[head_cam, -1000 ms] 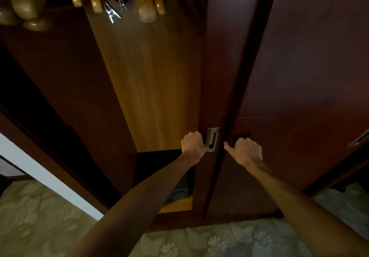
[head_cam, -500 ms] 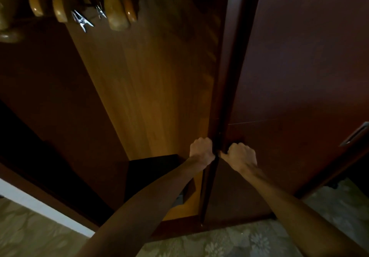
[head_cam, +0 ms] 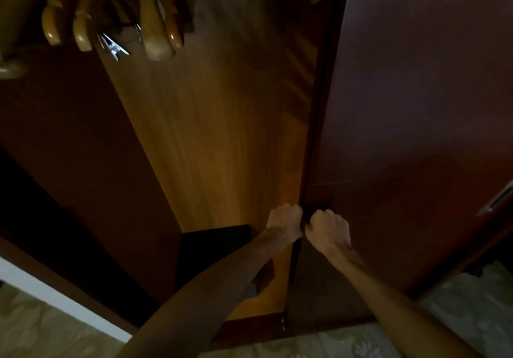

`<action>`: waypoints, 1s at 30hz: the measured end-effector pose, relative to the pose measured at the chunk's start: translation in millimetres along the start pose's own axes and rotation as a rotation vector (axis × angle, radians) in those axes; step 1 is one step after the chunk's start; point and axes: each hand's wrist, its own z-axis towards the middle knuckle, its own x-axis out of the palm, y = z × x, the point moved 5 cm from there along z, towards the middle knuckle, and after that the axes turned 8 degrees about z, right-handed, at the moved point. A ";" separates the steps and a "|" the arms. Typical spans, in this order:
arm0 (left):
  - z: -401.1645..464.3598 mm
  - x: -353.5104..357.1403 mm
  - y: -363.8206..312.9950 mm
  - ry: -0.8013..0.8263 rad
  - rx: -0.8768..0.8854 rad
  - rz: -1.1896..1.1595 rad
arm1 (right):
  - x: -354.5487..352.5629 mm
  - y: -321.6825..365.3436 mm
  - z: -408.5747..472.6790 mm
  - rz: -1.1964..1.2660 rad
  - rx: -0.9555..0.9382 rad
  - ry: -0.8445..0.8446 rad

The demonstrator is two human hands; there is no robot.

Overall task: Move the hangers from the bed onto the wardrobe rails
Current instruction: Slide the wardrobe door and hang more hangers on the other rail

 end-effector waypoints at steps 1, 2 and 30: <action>-2.2 -7.3 3.4 -0.025 -0.001 0.000 | -4.8 6.8 -0.2 0.019 -0.020 -0.009; -4.8 -14.9 7.4 -0.058 -0.004 -0.002 | -10.6 14.1 -1.1 0.039 -0.040 -0.018; 10.7 -450.4 180.2 -0.381 -0.275 -1.046 | -359.5 279.7 90.3 0.513 -0.199 -0.468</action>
